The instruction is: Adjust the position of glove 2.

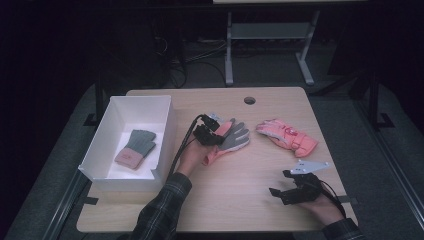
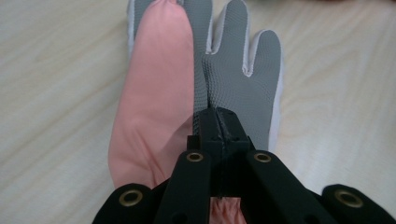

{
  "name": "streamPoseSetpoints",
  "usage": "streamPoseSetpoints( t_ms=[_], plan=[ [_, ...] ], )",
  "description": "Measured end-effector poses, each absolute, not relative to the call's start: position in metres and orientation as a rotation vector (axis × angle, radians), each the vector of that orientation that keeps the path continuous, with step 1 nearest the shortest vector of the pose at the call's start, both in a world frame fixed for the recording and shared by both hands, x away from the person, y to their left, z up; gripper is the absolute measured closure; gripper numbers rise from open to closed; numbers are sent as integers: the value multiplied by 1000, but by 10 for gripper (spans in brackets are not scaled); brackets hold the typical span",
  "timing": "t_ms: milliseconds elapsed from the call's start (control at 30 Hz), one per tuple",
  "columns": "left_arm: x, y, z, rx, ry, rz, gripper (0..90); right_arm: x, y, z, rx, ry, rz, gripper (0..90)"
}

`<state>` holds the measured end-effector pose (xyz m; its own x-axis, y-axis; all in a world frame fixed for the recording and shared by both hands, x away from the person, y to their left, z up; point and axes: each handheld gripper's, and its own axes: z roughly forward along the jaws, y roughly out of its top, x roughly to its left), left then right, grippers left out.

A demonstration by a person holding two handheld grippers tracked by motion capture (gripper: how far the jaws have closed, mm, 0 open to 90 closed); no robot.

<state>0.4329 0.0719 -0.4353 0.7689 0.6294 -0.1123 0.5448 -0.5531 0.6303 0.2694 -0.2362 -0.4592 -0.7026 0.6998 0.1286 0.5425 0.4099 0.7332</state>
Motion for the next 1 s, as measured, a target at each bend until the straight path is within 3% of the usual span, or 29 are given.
streamPoseSetpoints(
  t_ms=[1000],
  plan=[
    [342, 73, -428, 2389, 664, 1, 898, 269, -239, -458, 1117, 2455, 1154, 143]
  ],
)
